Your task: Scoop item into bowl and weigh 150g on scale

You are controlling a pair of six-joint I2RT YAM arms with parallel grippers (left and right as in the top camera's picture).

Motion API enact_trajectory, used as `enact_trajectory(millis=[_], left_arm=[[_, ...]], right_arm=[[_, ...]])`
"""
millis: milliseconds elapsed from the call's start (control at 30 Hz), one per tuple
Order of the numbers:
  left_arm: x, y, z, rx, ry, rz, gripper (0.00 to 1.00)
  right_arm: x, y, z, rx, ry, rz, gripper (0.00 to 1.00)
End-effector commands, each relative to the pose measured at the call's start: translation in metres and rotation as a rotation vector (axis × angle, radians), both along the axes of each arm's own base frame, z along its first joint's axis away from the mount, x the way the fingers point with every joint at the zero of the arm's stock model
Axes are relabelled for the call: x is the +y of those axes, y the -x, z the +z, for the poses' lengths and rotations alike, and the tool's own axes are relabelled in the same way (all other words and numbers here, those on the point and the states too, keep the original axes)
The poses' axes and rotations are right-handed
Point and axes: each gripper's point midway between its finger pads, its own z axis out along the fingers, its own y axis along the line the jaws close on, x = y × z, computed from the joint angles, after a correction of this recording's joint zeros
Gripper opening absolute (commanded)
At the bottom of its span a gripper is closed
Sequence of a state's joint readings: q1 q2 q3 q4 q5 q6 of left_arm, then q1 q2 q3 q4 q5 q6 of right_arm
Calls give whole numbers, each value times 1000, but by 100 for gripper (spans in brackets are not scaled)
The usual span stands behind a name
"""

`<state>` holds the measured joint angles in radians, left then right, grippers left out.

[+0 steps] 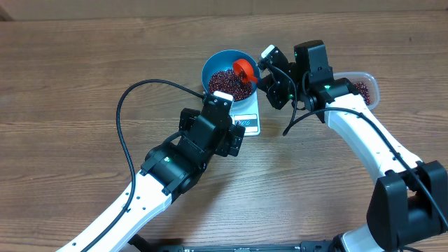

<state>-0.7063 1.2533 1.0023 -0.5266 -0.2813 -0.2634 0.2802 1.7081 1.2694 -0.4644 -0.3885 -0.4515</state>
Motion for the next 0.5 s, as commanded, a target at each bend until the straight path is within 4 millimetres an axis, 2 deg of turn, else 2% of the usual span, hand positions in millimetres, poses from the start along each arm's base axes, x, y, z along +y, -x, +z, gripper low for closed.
enact_trajectory(millis=[0,467], left_arm=[[2,-1,-5,8,-7,18,100],[2,-1,-5,8,-7,18,100]], right_arm=[[-1,-4,20,-40,-21,-6,4],[0,-2,19,-27,-28,-9,4]])
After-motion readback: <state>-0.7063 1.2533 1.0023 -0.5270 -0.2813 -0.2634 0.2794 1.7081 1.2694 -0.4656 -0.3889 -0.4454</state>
